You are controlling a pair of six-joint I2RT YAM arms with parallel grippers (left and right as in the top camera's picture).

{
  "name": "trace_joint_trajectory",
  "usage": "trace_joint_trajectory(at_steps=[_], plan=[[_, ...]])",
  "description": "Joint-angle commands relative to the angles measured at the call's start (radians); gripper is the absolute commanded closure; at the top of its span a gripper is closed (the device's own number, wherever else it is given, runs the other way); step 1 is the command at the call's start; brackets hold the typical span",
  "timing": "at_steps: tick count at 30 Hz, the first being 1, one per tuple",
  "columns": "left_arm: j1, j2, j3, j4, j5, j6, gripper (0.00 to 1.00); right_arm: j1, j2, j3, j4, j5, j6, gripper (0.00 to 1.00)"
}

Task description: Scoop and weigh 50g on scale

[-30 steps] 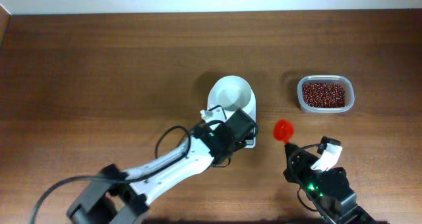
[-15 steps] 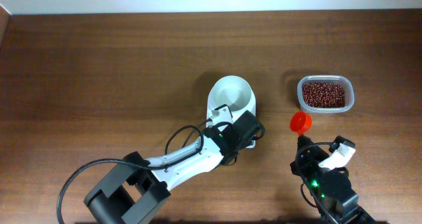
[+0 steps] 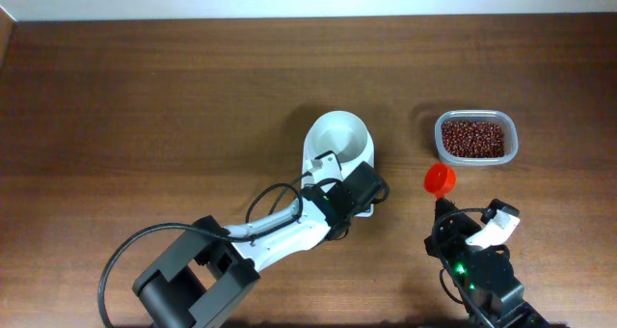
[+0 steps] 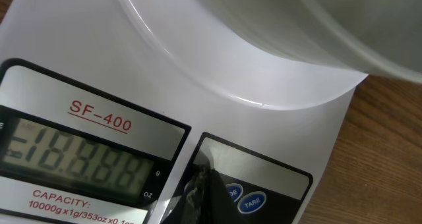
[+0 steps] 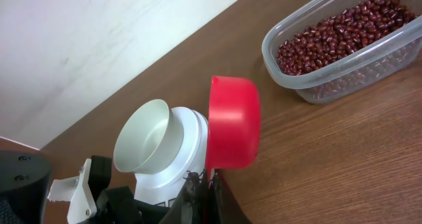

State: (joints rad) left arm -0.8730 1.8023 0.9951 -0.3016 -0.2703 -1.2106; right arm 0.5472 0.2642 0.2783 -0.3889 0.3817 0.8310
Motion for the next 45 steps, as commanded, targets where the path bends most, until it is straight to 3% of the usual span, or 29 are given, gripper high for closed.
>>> trace_joint_trajectory(at_steps=[1,5,8,13,15,16,18,21,25,26,27,28,32,34,35,36,37,39,41,42,43,44,45], plan=[[-0.002,0.017,0.003,-0.002,-0.007,0.012,0.97,-0.006,-0.008,0.003,0.003,0.023,-0.005,0.96],[-0.002,0.015,0.005,-0.007,0.029,0.016,1.00,-0.006,-0.008,0.003,0.003,0.023,-0.005,0.96],[-0.002,-0.049,0.010,-0.023,0.117,0.137,1.00,-0.006,-0.008,0.003,0.004,0.023,-0.005,0.96],[-0.002,-0.345,0.010,-0.360,0.033,0.263,0.99,-0.006,-0.008,0.003,0.004,0.022,-0.005,0.96],[-0.002,-0.482,0.010,-0.491,-0.096,0.286,0.79,-0.006,-0.008,0.003,0.003,0.022,-0.005,0.96],[-0.002,-0.528,0.010,-0.529,-0.147,0.286,0.63,-0.006,-0.008,0.003,0.003,0.022,-0.005,0.96],[-0.002,-0.607,0.010,-0.608,-0.254,0.286,0.01,-0.006,-0.008,0.003,0.003,0.021,-0.005,0.96],[-0.002,-0.639,0.010,-0.711,-0.306,0.285,0.01,-0.006,-0.008,0.003,0.004,0.023,-0.005,0.96],[-0.002,-0.639,0.010,-0.719,-0.307,0.286,0.00,-0.006,-0.007,0.003,0.004,0.043,-0.004,0.96],[-0.002,-0.639,0.010,-0.725,-0.315,0.286,0.29,-0.006,-0.007,0.003,0.004,0.052,-0.005,0.96],[-0.002,-0.639,0.010,-0.735,-0.324,0.311,0.71,-0.006,-0.007,0.003,0.003,0.057,-0.005,0.96],[-0.002,-0.639,0.010,-0.741,-0.330,0.377,0.99,-0.006,-0.007,0.003,0.003,0.058,-0.005,0.96],[-0.002,-0.639,0.010,-0.744,-0.290,0.750,1.00,-0.006,-0.006,0.002,0.003,0.061,-0.005,0.96],[-0.002,-0.640,0.010,-0.735,-0.120,0.922,1.00,-0.006,-0.004,0.002,0.003,0.060,-0.005,0.96],[-0.002,-0.640,0.010,-0.710,-0.017,0.966,0.90,-0.006,-0.003,0.002,0.003,0.056,-0.005,0.96],[-0.002,-0.640,0.010,-0.689,0.033,0.977,0.62,-0.006,-0.003,0.002,0.003,0.048,-0.005,0.96],[-0.002,-0.639,0.010,-0.673,0.039,0.977,0.01,-0.006,-0.003,0.002,0.003,0.046,-0.005,0.96],[-0.002,-0.639,0.010,-0.676,-0.007,0.977,0.01,-0.006,-0.003,0.003,0.003,0.044,-0.005,0.96],[-0.002,-0.639,0.010,-0.661,0.035,0.958,0.01,-0.006,-0.003,0.002,0.003,0.031,-0.005,0.96],[0.006,-0.640,0.018,-0.630,0.090,1.064,0.01,-0.006,-0.003,0.003,0.003,0.001,-0.005,0.96],[0.035,-0.641,0.041,-0.652,0.230,1.271,0.01,-0.006,-0.003,0.003,0.003,-0.026,-0.005,0.96],[0.078,-0.642,0.070,-0.704,0.312,1.379,0.01,-0.006,-0.003,0.002,0.003,-0.039,-0.005,0.96],[0.126,-0.642,0.097,-0.754,0.330,1.413,0.01,-0.005,-0.003,0.003,0.003,-0.047,-0.015,0.96]])
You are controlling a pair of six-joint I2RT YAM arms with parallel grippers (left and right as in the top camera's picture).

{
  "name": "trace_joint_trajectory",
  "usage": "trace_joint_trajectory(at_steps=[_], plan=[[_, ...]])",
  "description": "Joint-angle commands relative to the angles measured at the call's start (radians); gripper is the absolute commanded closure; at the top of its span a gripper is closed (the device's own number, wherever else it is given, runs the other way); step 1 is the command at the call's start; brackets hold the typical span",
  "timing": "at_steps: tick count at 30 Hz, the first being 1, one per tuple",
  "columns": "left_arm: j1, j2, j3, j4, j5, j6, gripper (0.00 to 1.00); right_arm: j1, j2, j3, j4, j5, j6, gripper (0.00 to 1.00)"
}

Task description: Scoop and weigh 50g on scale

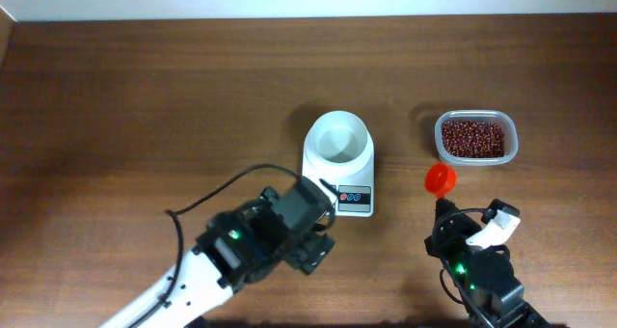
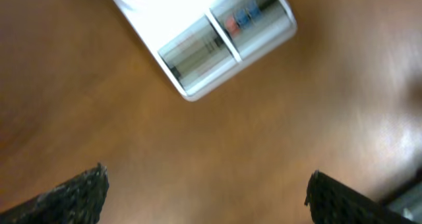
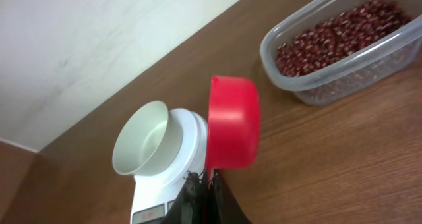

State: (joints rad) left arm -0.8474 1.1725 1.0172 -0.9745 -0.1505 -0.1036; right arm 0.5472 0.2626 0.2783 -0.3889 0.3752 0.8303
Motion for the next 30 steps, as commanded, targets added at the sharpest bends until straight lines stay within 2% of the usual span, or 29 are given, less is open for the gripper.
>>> trace_joint_trajectory(at_steps=[1,5,9,11,15,16,18,20,21,23,26,30], plan=[[0.175,-0.013,0.109,-0.140,0.217,0.339,0.01,-0.005,-0.001,0.002,0.003,-0.060,-0.039,0.96],[0.301,-0.014,0.130,-0.164,0.396,0.586,0.01,-0.005,-0.001,0.003,0.002,-0.119,-0.057,0.96],[0.402,-0.014,0.130,-0.157,0.372,0.595,0.01,-0.005,-0.001,0.003,-0.001,-0.318,-0.056,0.96],[0.411,-0.014,0.130,-0.163,0.372,0.595,0.01,-0.005,-0.001,0.003,-0.001,-0.520,-0.056,0.96],[0.411,-0.014,0.130,-0.186,0.381,0.588,0.01,-0.005,-0.001,0.003,-0.020,-0.627,-0.057,0.96],[0.411,-0.013,0.130,-0.182,0.387,0.592,0.01,-0.005,-0.001,0.003,-0.037,-0.626,-0.069,0.96],[0.433,-0.014,0.132,-0.182,0.393,0.673,0.01,-0.005,-0.001,0.006,-0.046,-0.596,-0.196,0.96],[0.475,-0.014,0.137,-0.182,0.443,0.692,0.01,-0.005,-0.001,0.032,-0.047,-0.560,-0.238,0.96],[0.500,-0.016,0.138,-0.182,0.508,0.736,0.01,-0.005,-0.001,0.088,-0.074,-0.499,-0.288,0.96],[0.524,-0.024,0.138,-0.180,0.516,0.806,0.01,-0.005,-0.001,0.196,-0.170,-0.415,-0.363,0.96],[0.523,-0.027,0.138,-0.158,0.493,0.805,0.01,-0.005,0.005,0.360,-0.376,-0.315,-0.386,0.96],[0.523,-0.027,0.138,-0.107,0.461,0.805,0.01,-0.005,0.080,0.508,-0.513,-0.311,-0.386,0.96]])
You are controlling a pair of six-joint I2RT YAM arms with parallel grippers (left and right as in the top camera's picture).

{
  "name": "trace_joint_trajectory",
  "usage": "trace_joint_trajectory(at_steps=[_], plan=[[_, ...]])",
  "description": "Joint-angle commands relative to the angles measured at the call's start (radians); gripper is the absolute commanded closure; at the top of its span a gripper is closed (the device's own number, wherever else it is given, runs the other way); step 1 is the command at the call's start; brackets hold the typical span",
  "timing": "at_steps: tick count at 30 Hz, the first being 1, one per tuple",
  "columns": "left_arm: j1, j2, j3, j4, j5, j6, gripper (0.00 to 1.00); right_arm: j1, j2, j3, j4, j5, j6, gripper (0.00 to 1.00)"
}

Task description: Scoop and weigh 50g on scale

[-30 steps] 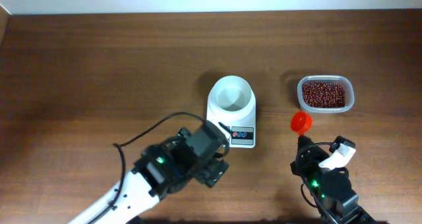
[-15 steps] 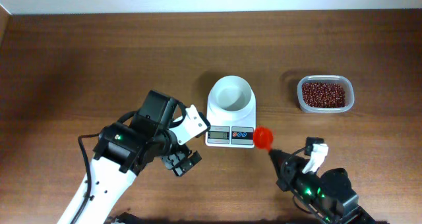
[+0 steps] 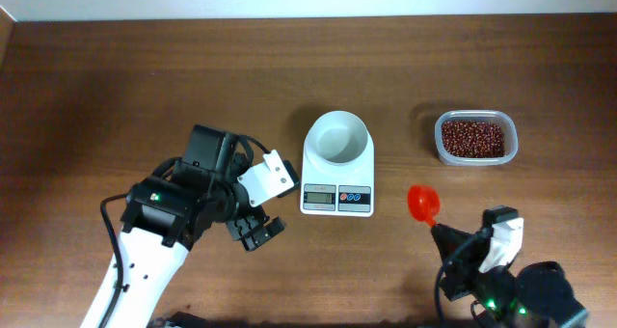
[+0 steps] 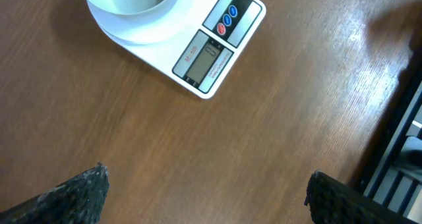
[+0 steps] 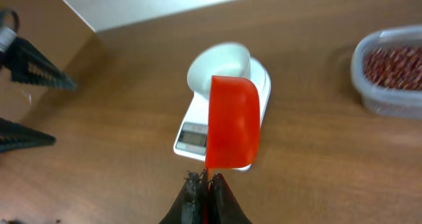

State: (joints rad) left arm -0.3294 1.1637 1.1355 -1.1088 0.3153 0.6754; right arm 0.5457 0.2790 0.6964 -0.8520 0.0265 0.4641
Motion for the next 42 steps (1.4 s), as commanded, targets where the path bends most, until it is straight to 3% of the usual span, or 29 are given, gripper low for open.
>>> trace_joint_trajectory(at_steps=[1,6,11,16,25,28,42], plan=[[0.005,-0.019,0.019,0.035,-0.005,0.026,0.01,-0.004,0.092,0.118,-0.071,0.038,-0.019,0.96],[0.030,-0.018,0.019,0.057,-0.016,0.026,0.01,-0.004,0.371,0.320,-0.182,0.039,-0.042,0.96],[0.115,-0.018,0.019,0.056,0.064,0.026,0.01,-0.004,0.487,0.403,-0.188,0.039,-0.071,0.96],[0.114,-0.018,0.017,0.030,0.101,0.026,0.01,-0.009,0.486,0.402,-0.205,0.038,-0.063,0.96],[0.114,-0.018,0.010,0.019,0.132,0.026,0.01,-0.208,0.486,0.402,-0.257,-0.018,-0.057,0.96],[0.114,-0.018,0.010,0.019,0.072,0.026,0.01,-0.208,0.486,0.402,-0.259,-0.019,-0.057,0.96],[0.114,-0.018,0.010,0.016,0.070,0.026,0.01,-0.208,0.486,0.402,-0.233,-0.023,-0.056,0.96]])
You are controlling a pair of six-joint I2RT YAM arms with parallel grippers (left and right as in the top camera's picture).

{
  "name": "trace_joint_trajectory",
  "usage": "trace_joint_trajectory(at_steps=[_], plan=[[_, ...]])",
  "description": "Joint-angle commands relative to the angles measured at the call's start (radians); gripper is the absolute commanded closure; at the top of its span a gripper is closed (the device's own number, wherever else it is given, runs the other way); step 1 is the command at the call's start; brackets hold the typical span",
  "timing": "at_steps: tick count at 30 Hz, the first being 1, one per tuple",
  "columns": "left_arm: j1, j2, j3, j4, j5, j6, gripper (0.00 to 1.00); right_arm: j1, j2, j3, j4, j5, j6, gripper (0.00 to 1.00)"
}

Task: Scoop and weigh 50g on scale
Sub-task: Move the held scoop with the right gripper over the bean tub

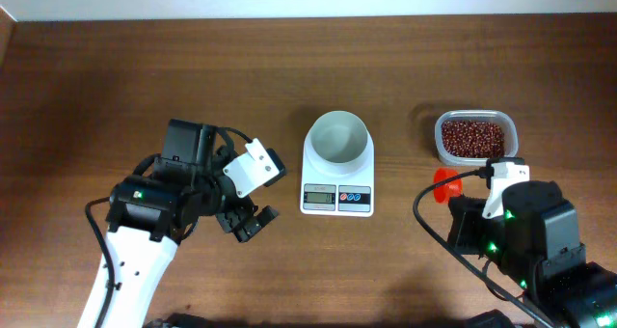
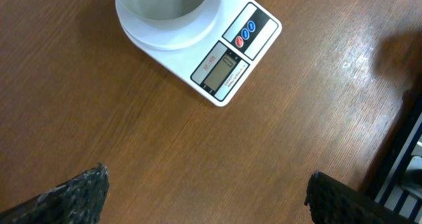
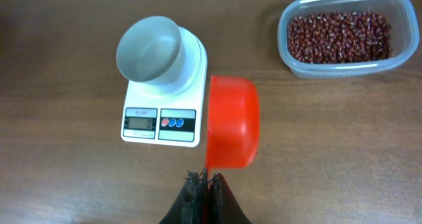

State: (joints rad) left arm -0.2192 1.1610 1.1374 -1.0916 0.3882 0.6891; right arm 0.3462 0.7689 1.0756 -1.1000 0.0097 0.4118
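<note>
A white kitchen scale (image 1: 337, 187) sits mid-table with an empty white bowl (image 1: 338, 138) on its platform; the same bowl (image 3: 149, 49) shows in the right wrist view. A clear tub of red beans (image 1: 474, 138) stands to the right. My right gripper (image 3: 206, 179) is shut on the handle of a red scoop (image 3: 233, 122), held above the table between scale and tub, its cup empty. My left gripper (image 2: 208, 191) hangs open over bare wood left of the scale (image 2: 214, 49), holding nothing.
Brown wooden table (image 1: 116, 77) with a pale wall along the far edge. A dark frame edge (image 2: 402, 165) shows at the right of the left wrist view. Nothing else stands on the table.
My right arm has moved toward the back, carrying the red scoop up close to the bean tub and looking straight down. The left gripper shifted slightly, still open beside the scale.
At first my left gripper was shut right at the scale's buttons while the right held the scoop near the tub. The left then drew away to the left and opened. The right pulled back toward the front with the scoop, and now holds it high between scale and tub.
</note>
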Motion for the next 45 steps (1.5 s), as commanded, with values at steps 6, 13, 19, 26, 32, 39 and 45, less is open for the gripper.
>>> trace_joint_trajectory(at_steps=[6,13,19,26,32,39,45], plan=[[0.004,-0.015,0.008,-0.001,-0.003,0.012,0.01,-0.008,-0.004,0.023,0.040,-0.006,0.076,0.96],[0.004,-0.015,0.008,-0.001,-0.003,0.012,0.01,-0.007,-0.004,0.023,0.040,-0.032,0.075,0.96],[0.004,-0.015,0.008,-0.001,-0.003,0.012,0.01,-0.007,-0.004,0.023,0.040,-0.074,0.075,0.96],[0.004,-0.015,0.008,-0.001,-0.003,0.012,0.01,-0.007,-0.004,0.023,0.040,-0.082,0.075,0.96],[0.004,-0.015,0.008,-0.001,-0.003,0.012,0.01,-0.007,-0.004,0.023,0.040,-0.077,0.075,0.96],[0.004,-0.015,0.008,-0.001,-0.003,0.012,0.01,-0.007,-0.004,0.023,0.047,-0.066,0.075,0.96],[0.004,-0.015,0.008,-0.001,-0.003,0.012,0.01,-0.007,0.013,0.023,0.049,0.085,0.075,0.96]])
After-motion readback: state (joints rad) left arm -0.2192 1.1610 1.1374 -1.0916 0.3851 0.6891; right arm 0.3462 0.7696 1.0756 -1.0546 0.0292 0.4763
